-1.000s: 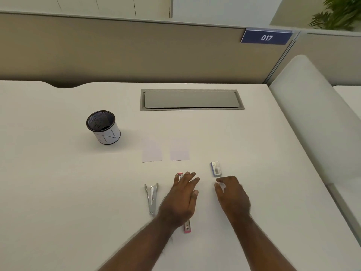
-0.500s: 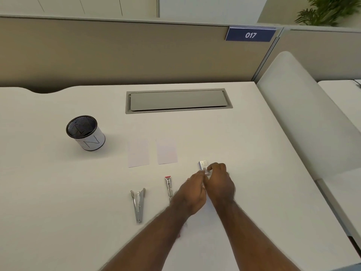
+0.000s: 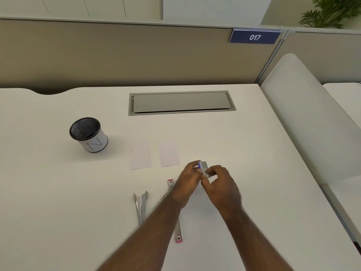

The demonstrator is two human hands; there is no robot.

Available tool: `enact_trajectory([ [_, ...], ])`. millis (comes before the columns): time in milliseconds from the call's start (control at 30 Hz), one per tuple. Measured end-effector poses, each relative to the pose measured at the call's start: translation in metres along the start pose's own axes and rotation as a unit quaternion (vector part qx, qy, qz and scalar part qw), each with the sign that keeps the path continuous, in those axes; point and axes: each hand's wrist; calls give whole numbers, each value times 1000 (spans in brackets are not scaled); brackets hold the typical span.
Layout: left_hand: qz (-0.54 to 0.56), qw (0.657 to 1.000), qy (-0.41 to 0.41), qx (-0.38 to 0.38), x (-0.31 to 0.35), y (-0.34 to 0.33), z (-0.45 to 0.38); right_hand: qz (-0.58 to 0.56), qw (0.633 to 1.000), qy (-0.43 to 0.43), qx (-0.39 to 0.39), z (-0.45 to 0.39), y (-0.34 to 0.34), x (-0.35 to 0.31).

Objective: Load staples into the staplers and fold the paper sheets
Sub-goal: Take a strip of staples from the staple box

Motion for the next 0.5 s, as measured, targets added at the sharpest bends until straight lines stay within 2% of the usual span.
enact_trajectory([
  [67,98,994,38,-36,2,3,3,10,1000,10,-1,4,6,-4],
  [167,187,979,55,-62,0,9,4,26,999,29,7,7,12,-10],
  [500,312,941,81,-107,6,26,12,48,989,132,50,15,23,-25],
])
Point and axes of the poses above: each hand's wrist, its own z-axis away from the middle knuckle, its own y-axis out of the back of the hand, x = y × z, and after that the axes turned 11 degrees about x, right-handed
